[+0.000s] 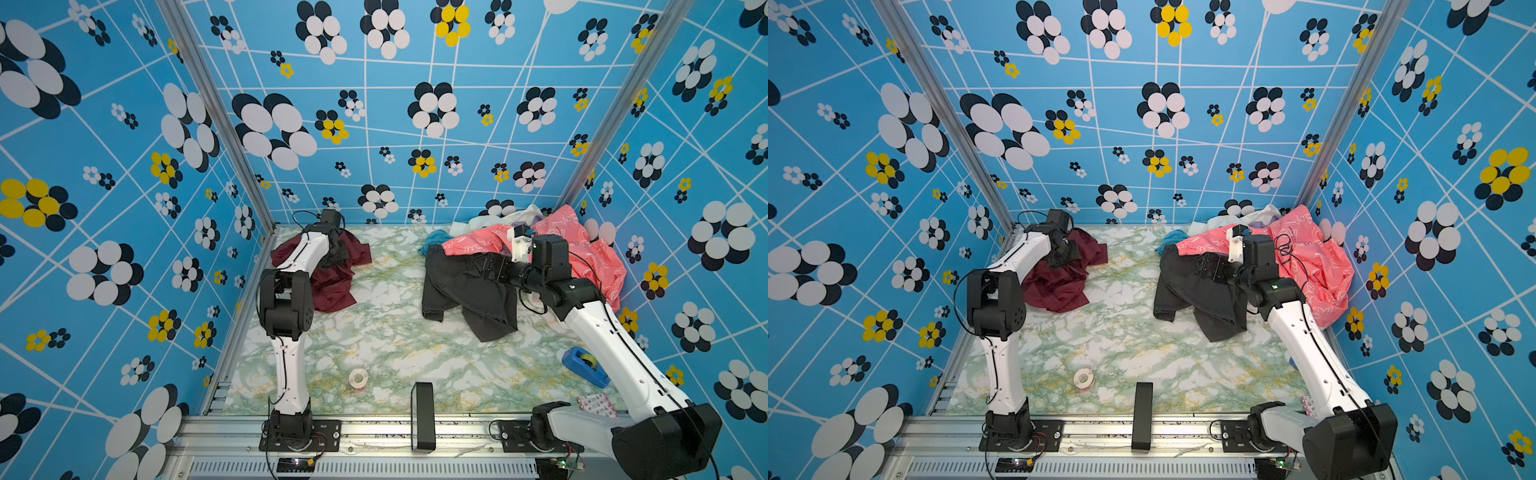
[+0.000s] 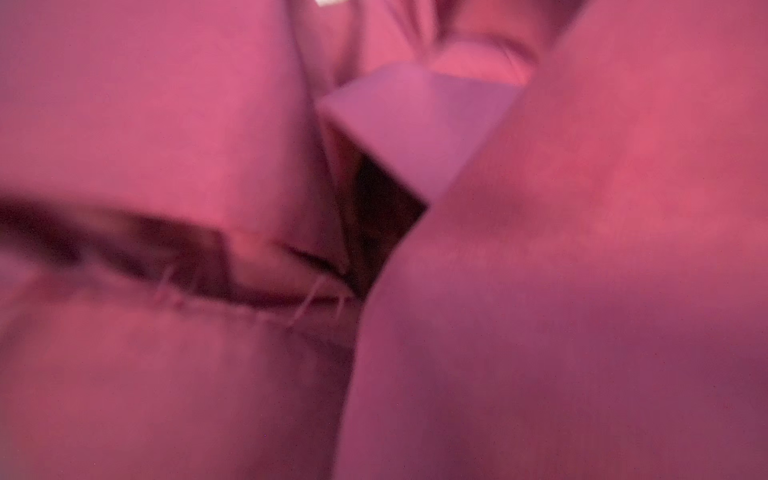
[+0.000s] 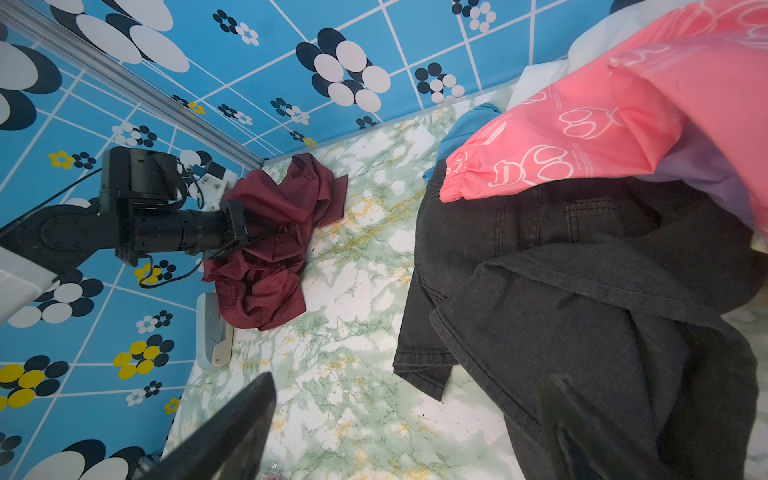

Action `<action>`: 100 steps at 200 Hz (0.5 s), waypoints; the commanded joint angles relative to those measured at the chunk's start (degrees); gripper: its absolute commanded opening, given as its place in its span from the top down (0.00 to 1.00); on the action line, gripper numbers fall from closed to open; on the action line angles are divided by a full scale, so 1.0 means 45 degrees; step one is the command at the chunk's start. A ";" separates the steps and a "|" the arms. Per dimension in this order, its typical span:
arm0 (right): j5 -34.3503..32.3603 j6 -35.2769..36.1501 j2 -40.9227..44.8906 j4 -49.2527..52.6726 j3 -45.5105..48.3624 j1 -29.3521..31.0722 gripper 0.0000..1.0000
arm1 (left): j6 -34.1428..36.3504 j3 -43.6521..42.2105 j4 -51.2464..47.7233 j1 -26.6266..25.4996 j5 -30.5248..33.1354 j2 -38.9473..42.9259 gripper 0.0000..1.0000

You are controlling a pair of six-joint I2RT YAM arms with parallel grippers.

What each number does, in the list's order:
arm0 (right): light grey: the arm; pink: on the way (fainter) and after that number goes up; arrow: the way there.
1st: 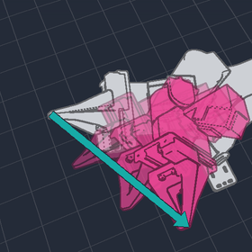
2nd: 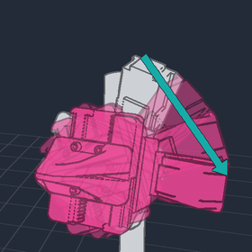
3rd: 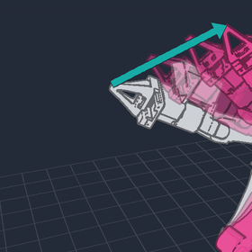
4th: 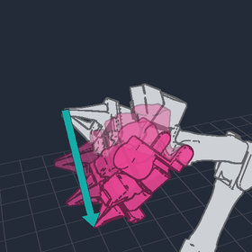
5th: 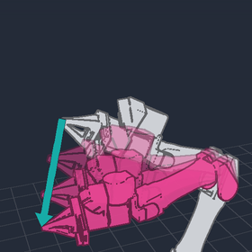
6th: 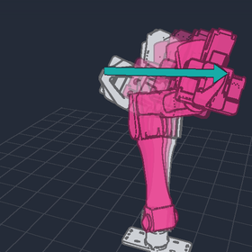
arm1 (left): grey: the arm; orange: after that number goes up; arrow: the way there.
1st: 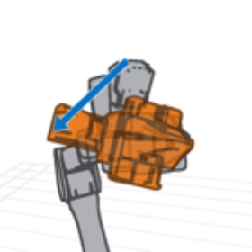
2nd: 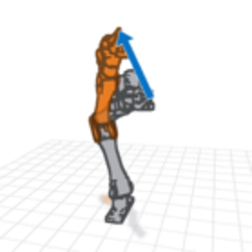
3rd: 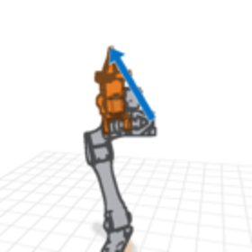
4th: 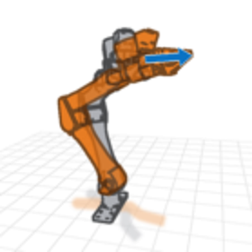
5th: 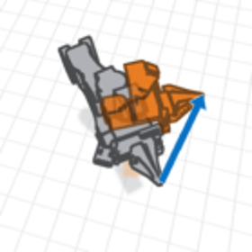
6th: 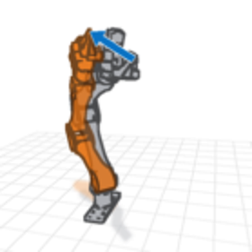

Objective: Pick out a specific cloth from the pile
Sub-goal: 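Lower the maroon shirt onto the clear table with the left gripper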

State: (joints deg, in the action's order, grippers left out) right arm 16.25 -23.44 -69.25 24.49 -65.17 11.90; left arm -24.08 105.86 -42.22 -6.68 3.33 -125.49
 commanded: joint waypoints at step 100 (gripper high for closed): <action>0.0532 -0.0518 -0.0138 -0.0356 -0.0033 -0.0084 0.01 | -0.0467 -0.1511 0.0918 -0.0452 -0.0809 0.2820 0.01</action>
State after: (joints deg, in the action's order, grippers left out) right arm 17.41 -24.93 -69.49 23.77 -65.17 11.86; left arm -26.61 98.30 -39.00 -7.84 0.38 -121.23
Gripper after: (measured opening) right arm 0.991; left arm 0.985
